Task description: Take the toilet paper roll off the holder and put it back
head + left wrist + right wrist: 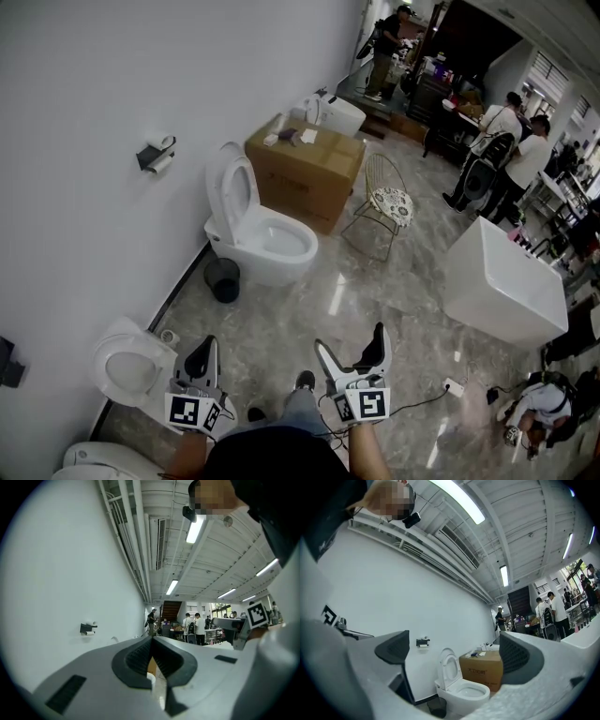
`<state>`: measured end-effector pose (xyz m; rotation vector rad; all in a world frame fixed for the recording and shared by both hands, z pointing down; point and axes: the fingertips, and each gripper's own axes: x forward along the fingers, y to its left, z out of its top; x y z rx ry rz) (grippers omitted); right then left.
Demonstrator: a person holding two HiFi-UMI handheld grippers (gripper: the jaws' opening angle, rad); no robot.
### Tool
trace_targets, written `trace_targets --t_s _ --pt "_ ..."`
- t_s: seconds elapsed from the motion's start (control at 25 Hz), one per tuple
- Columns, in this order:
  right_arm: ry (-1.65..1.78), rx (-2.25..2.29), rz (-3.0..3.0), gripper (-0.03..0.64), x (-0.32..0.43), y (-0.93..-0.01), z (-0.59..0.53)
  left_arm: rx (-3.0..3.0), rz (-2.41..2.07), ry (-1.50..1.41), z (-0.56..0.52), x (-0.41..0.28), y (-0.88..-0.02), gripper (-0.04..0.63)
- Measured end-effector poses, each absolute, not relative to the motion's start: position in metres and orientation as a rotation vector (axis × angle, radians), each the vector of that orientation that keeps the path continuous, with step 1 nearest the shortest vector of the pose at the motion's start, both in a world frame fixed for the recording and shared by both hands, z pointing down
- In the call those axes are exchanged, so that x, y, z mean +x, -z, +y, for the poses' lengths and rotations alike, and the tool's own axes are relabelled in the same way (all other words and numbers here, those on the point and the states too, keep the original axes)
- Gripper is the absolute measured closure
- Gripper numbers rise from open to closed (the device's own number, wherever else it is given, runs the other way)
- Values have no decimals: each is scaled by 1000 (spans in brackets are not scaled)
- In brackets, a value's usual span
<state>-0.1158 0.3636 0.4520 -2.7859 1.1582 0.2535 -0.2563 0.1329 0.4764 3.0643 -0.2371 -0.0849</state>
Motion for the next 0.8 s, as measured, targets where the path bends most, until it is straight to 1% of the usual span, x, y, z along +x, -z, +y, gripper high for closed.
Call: trace_targets --t_s 0.24,0.48,0.8 --pt "-263 -2786 1162 40 -87 -454 343 3061 -305 61 107 -241 -483 592" --pt "-253 -2767 1226 40 -43 -461 320 3054 -376 70 91 -207 -487 592" --pt "-278 -2708 1326 40 63 -450 286 3047 -481 65 72 -113 -484 592"
